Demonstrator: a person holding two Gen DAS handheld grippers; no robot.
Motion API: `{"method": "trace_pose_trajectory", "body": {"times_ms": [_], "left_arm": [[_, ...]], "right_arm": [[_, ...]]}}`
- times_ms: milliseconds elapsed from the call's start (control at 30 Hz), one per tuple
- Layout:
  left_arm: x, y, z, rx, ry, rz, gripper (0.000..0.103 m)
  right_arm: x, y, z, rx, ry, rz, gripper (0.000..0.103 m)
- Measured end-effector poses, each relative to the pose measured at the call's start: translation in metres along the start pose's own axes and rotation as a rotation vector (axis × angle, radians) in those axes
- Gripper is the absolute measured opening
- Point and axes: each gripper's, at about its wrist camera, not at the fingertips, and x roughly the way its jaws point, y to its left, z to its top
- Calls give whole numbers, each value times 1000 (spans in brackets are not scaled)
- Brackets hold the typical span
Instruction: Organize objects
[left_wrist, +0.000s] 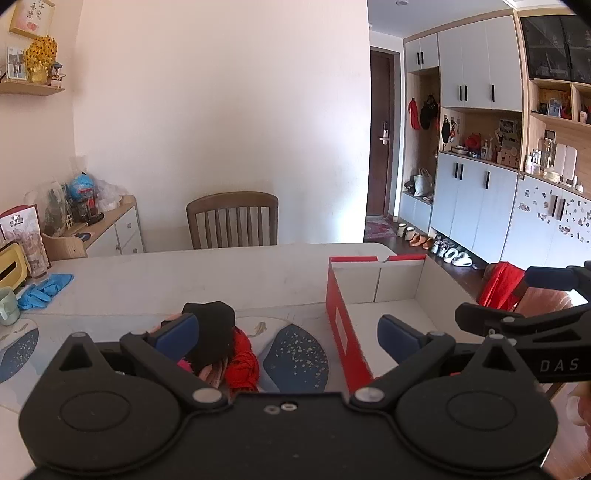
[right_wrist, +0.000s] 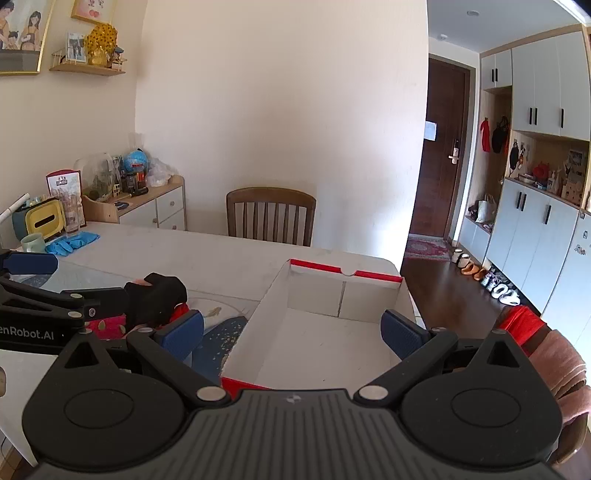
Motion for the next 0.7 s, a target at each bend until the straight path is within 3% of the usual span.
{"method": "trace_pose_trajectory", "body": {"times_ms": [300, 700], "left_arm": [[0, -6, 0, -22, 2, -3, 103], [27, 15, -2, -42, 37, -56, 103]], "right_arm": [[0, -10, -2, -13, -4, 2, 103], [21, 2, 3, -32, 24, -32, 103]]}}
